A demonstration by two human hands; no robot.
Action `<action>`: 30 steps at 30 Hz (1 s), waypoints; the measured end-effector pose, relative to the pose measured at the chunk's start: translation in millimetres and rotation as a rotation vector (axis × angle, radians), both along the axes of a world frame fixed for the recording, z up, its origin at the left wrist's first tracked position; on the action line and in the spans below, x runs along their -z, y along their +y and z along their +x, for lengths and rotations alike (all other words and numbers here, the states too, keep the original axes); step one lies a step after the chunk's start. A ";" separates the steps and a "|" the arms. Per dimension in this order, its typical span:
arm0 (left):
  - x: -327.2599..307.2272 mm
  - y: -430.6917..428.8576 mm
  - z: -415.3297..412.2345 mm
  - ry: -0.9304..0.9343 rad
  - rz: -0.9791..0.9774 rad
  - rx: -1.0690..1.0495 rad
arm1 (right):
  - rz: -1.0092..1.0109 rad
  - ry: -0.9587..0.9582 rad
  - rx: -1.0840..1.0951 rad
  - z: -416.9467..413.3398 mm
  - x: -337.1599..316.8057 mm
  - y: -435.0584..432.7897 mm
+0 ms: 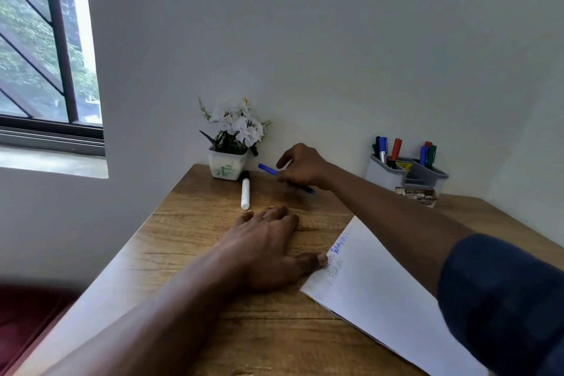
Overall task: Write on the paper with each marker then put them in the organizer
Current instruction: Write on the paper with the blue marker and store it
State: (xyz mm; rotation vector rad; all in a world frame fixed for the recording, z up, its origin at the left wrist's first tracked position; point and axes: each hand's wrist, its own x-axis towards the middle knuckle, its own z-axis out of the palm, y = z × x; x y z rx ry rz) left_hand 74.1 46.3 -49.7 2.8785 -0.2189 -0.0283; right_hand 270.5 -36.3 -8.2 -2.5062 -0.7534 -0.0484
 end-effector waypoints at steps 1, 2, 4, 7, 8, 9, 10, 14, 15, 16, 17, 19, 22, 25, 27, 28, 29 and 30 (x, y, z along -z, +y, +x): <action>-0.7 -0.1 0.0 0.001 -0.003 0.001 | 0.056 0.013 -0.001 -5.5 -2.8 -7.6; -0.7 0.2 0.0 0.004 -0.008 0.002 | 0.101 0.002 -0.006 -11.9 -5.3 -16.3; -1.4 0.8 -0.8 -0.006 -0.032 0.001 | 0.120 -0.144 -0.028 -27.0 -12.2 -38.3; -0.9 2.9 -2.3 -0.088 -0.129 -0.023 | 0.086 -0.356 -0.098 -60.6 -18.8 -79.7; -1.4 2.6 -3.0 -0.150 -0.174 -0.025 | 0.079 -0.388 -0.138 -73.9 -18.9 -94.7; -2.3 1.4 -5.0 -0.221 -0.213 -0.016 | 0.072 -0.408 -0.177 -88.0 -15.9 -108.4; -3.6 -2.0 -7.8 -0.293 -0.244 0.005 | 0.064 -0.422 -0.207 -101.9 -10.4 -121.4; -6.1 -19.7 -22.8 -0.516 -0.333 0.112 | 0.031 -0.507 -0.288 -139.8 24.1 -146.7; -5.6 -22.1 -24.9 -0.551 -0.343 0.120 | 0.021 -0.523 -0.298 -143.2 30.8 -148.1; -5.5 -22.7 -26.6 -0.578 -0.350 0.120 | 0.028 -0.534 -0.309 -145.4 35.1 -148.2; -6.0 -21.0 -27.7 -0.593 -0.355 0.112 | 0.051 -0.540 -0.321 -146.5 36.8 -147.1; -7.4 -20.7 -30.5 -0.616 -0.373 0.103 | 0.110 -0.515 -0.339 -149.3 38.5 -147.4; -11.9 -22.7 -37.9 -0.672 -0.368 0.110 | 0.180 -0.449 -0.340 -155.8 42.3 -143.6; -12.7 -27.4 -40.1 -0.710 -0.357 0.103 | 0.202 -0.444 -0.336 -156.5 45.4 -141.7; -11.0 -29.9 -40.8 -0.727 -0.351 0.094 | 0.212 -0.460 -0.328 -154.9 46.5 -142.3; -9.9 -31.3 -41.4 -0.730 -0.352 0.090 | 0.211 -0.467 -0.332 -154.7 46.8 -143.0; -9.2 -32.7 -42.2 -0.734 -0.352 0.089 | 0.209 -0.472 -0.337 -155.0 46.9 -143.6; -9.0 -34.0 -43.1 -0.739 -0.349 0.092 | 0.209 -0.480 -0.338 -155.5 47.3 -144.4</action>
